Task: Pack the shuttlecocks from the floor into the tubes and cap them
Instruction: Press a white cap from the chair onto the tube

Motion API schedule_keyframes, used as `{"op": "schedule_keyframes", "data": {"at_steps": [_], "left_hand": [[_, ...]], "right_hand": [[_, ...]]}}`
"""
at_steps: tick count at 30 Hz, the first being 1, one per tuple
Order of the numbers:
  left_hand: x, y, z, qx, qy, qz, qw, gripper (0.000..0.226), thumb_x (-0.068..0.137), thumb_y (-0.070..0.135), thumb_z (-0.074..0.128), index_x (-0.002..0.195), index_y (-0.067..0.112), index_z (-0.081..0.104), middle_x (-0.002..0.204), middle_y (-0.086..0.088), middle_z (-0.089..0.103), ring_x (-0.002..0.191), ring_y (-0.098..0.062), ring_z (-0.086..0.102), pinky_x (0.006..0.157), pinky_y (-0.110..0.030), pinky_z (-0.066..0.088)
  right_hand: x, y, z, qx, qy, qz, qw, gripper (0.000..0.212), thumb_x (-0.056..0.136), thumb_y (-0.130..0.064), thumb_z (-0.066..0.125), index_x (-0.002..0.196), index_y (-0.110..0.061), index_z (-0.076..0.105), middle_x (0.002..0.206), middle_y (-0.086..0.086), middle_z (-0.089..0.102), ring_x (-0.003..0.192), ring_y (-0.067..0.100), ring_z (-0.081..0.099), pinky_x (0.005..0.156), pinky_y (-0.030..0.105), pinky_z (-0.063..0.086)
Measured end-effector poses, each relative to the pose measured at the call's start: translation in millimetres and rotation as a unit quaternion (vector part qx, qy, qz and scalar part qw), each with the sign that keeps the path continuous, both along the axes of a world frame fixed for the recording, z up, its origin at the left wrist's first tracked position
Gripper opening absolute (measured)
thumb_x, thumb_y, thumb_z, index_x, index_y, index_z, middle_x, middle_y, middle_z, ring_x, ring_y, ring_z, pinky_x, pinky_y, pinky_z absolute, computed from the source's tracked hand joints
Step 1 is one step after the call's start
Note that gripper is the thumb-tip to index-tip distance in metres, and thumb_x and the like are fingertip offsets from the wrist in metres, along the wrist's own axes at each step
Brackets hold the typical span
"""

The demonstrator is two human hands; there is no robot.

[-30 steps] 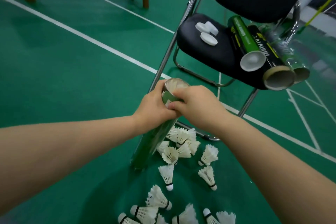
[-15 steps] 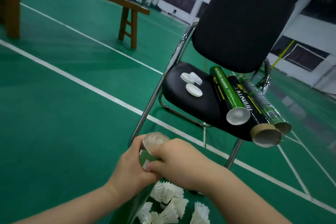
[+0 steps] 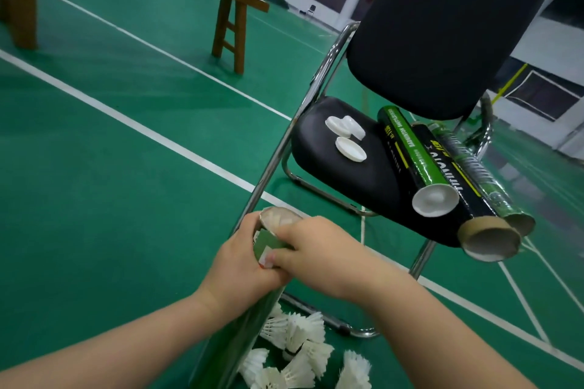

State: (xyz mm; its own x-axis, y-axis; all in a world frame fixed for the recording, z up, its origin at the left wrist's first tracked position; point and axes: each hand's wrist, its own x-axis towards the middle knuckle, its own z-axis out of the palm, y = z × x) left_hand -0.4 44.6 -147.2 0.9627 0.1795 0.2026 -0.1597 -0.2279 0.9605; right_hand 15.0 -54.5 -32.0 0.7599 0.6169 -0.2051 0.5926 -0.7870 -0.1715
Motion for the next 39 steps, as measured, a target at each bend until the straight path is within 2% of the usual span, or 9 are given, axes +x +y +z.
{"op": "schedule_keyframes", "data": {"at_steps": [5, 9, 12, 15, 18, 21, 25, 33, 39], "left_hand": [[2, -1, -1, -0.002, 0.007, -0.008, 1.0, 0.053, 0.044, 0.053, 0.052, 0.095, 0.046, 0.041, 0.092, 0.019, 0.06, 0.083, 0.007, 0.056, 0.063, -0.007, 0.042], [3, -2, -1, -0.006, 0.005, -0.003, 1.0, 0.052, 0.045, 0.054, 0.052, 0.094, 0.046, 0.041, 0.09, 0.017, 0.061, 0.081, 0.005, 0.057, 0.063, -0.011, 0.044], [3, -1, -3, -0.004, 0.003, -0.002, 1.0, 0.051, 0.046, 0.054, 0.054, 0.094, 0.046, 0.042, 0.087, 0.015, 0.062, 0.078, 0.005, 0.058, 0.062, -0.014, 0.046], [7, -1, -4, 0.024, 0.002, 0.0, 1.0, 0.053, 0.047, 0.056, 0.05, 0.098, 0.043, 0.038, 0.088, 0.015, 0.06, 0.079, 0.003, 0.057, 0.061, -0.017, 0.044], [15, -2, -3, 0.041, 0.003, 0.004, 0.999, 0.056, 0.052, 0.057, 0.049, 0.104, 0.04, 0.037, 0.088, 0.014, 0.059, 0.08, -0.001, 0.056, 0.06, -0.019, 0.043], [22, -4, -1, 0.024, 0.013, 0.006, 1.0, 0.048, 0.061, 0.048, 0.063, 0.1, 0.043, 0.037, 0.088, 0.017, 0.059, 0.078, 0.001, 0.057, 0.057, -0.016, 0.039], [30, -6, -5, 0.014, 0.007, 0.002, 1.0, 0.063, 0.066, 0.041, 0.08, 0.113, 0.037, 0.039, 0.099, 0.015, 0.06, 0.088, -0.004, 0.06, 0.07, -0.02, 0.047], [41, -4, -8, 0.016, 0.002, -0.002, 1.0, 0.066, 0.067, 0.041, 0.08, 0.114, 0.035, 0.034, 0.099, 0.021, 0.053, 0.09, 0.004, 0.053, 0.07, -0.008, 0.041], [44, -3, -8, 0.017, -0.003, 0.006, 1.0, 0.065, 0.068, 0.042, 0.079, 0.114, 0.035, 0.034, 0.095, 0.024, 0.052, 0.087, 0.007, 0.052, 0.071, -0.012, 0.044]], "right_hand": [[2, -2, -3, 0.034, -0.001, 0.005, 0.999, 0.015, 0.088, -0.03, 0.054, 0.101, -0.023, 0.06, 0.081, 0.0, 0.05, 0.082, 0.022, 0.051, 0.067, 0.029, 0.04], [4, -5, -6, 0.038, -0.024, 0.015, 0.999, 0.004, 0.09, -0.03, 0.052, 0.091, -0.027, 0.053, 0.065, -0.009, 0.037, 0.075, 0.019, 0.044, 0.053, 0.019, 0.028], [5, -7, -12, 0.028, -0.082, 0.038, 0.996, 0.026, 0.091, -0.035, 0.049, 0.07, -0.025, 0.037, 0.06, -0.008, 0.034, 0.07, 0.02, 0.041, 0.051, 0.017, 0.021], [5, -7, -21, 0.075, -0.122, 0.039, 0.989, 0.032, 0.093, -0.04, 0.044, 0.065, -0.026, 0.04, 0.059, -0.008, 0.04, 0.066, 0.017, 0.041, 0.057, 0.024, 0.023], [9, -8, -35, 0.177, -0.136, 0.004, 0.975, 0.025, 0.091, -0.043, 0.042, 0.085, -0.025, 0.059, 0.08, -0.007, 0.065, 0.077, 0.013, 0.054, 0.078, 0.03, 0.039], [17, -9, -47, 0.264, -0.166, -0.067, 0.948, 0.034, 0.086, -0.043, 0.041, 0.11, -0.024, 0.056, 0.09, -0.013, 0.059, 0.089, 0.011, 0.053, 0.087, 0.033, 0.039], [46, -17, -46, 0.337, -0.223, -0.169, 0.899, 0.039, 0.089, -0.041, 0.044, 0.121, -0.019, 0.049, 0.103, -0.011, 0.054, 0.1, 0.009, 0.045, 0.095, 0.038, 0.035], [132, -34, -22, 0.094, -0.293, -0.265, 0.914, 0.061, 0.093, -0.038, 0.047, 0.145, -0.017, 0.023, 0.152, 0.002, 0.023, 0.141, 0.023, 0.017, 0.112, 0.046, 0.021], [148, -34, -17, 0.107, -0.292, -0.292, 0.905, 0.033, 0.09, -0.041, 0.054, 0.113, -0.018, 0.059, 0.119, 0.006, 0.057, 0.12, 0.029, 0.041, 0.096, 0.042, 0.032]]}}
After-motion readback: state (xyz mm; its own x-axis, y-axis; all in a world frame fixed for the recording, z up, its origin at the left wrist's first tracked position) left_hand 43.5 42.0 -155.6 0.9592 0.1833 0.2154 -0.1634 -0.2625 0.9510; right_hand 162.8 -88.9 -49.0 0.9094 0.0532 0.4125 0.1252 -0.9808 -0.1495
